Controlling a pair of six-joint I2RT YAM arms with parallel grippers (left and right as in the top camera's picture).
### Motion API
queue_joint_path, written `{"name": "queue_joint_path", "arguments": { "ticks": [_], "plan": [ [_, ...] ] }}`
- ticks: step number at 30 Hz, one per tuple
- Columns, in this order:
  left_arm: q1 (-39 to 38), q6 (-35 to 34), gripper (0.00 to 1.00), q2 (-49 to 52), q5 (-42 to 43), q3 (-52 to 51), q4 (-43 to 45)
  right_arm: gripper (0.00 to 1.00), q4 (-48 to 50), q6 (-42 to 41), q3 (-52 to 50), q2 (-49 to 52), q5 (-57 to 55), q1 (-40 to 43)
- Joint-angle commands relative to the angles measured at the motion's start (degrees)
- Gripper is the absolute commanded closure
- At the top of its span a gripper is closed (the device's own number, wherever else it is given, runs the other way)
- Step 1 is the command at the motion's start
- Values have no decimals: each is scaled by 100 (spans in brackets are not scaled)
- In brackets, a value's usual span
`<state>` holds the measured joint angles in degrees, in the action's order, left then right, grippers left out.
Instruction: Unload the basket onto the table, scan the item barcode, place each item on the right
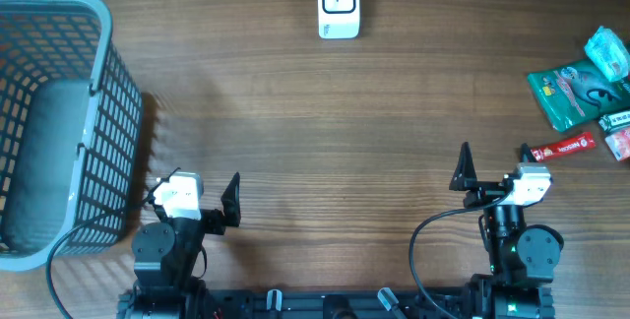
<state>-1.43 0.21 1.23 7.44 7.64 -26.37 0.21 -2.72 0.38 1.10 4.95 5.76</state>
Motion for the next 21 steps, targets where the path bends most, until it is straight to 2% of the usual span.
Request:
{"name": "queue_joint_path", "arguments": {
  "ticks": [1,10,13,15,18,21],
  "plan": [
    [-11,87,0,-11,85,2,-9,0,13,-42,-9,-83,87,-11],
    [-17,-22,0,-11,131,0,57,0,13,-42,-9,-83,87,-11],
    [35,-1158,0,-13,142,-251,1005,0,13,-44,-9,-83,87,-11],
    [122,-1497,0,-28,-26,-435,1582,0,13,-42,-9,-83,87,-11],
    [166,-1587,0,-105,-162,-632,2048,0,13,-42,-9,-83,87,-13],
    [166,-1248,0,-105,-260,-673,2107,0,13,-44,-9,-83,87,-11]
  ]
}}
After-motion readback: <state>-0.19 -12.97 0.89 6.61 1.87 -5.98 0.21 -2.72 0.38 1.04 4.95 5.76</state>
